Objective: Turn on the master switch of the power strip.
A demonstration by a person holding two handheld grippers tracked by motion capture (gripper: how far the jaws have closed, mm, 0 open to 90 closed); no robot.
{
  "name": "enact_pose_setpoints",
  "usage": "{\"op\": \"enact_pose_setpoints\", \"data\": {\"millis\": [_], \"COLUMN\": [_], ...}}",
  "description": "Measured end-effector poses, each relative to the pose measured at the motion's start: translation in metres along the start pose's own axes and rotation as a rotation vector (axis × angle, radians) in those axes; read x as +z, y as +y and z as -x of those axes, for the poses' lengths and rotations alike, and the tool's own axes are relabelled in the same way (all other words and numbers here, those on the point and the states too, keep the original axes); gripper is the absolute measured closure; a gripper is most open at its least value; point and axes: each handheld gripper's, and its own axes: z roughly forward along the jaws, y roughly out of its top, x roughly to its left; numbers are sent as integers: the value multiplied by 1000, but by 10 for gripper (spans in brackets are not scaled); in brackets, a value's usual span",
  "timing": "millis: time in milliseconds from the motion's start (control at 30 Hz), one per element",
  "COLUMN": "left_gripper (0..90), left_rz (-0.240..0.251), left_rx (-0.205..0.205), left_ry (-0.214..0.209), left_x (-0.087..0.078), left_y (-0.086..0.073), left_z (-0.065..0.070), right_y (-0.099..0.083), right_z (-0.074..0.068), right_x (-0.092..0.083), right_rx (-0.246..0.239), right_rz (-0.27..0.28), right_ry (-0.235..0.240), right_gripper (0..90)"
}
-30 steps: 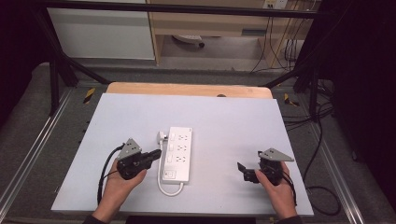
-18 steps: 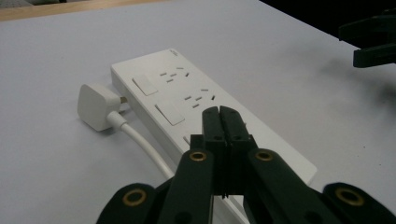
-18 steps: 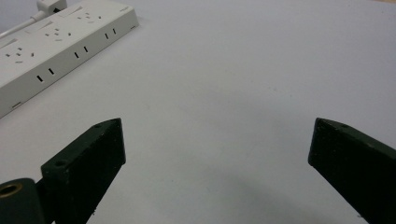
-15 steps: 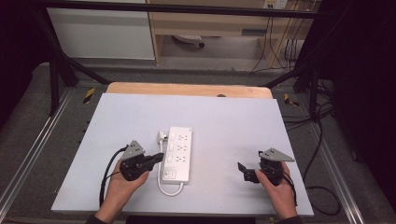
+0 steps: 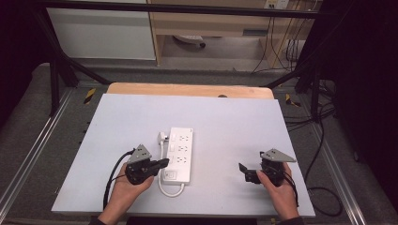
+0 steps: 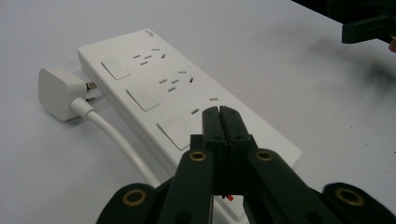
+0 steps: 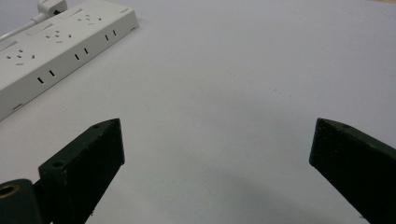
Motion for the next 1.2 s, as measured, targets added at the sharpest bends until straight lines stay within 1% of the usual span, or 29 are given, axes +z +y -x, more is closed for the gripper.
{"op": "enact_pose_setpoints", "data": {"millis": [33, 100, 133, 367, 500, 667, 800, 1000, 1200], "left_gripper": [899, 899, 899, 899, 899, 899, 899, 899, 899], "left_rz": [-10, -15, -26, -49, -69, -79, -86, -99, -116], "left_rx": [6, 7, 15, 26, 46, 48, 46, 46, 61], "left_ry": [-6, -10, -16, -28, -32, -35, -28, -29, -36], "left_x": [1, 2, 3, 8, 11, 12, 13, 14, 14], "left_y": [0, -1, -1, -2, -3, -4, -4, -5, -6], "left_z": [1, 2, 3, 7, 10, 9, 9, 9, 13], "right_y": [0, 0, 0, 0, 0, 0, 0, 0, 0], "right_z": [0, -1, -1, 0, -1, 0, -1, -1, -1], "right_x": [0, 0, 0, 0, -1, -1, -1, -1, -1], "right_rx": [0, 3, 3, 4, 6, 1, 6, 5, 4], "right_rz": [0, -1, -1, 0, 1, 1, 0, -3, -3], "right_ry": [2, 4, 4, 6, 8, 7, 9, 10, 10], "right_gripper": [36, 36, 36, 36, 36, 36, 36, 37, 37]}}
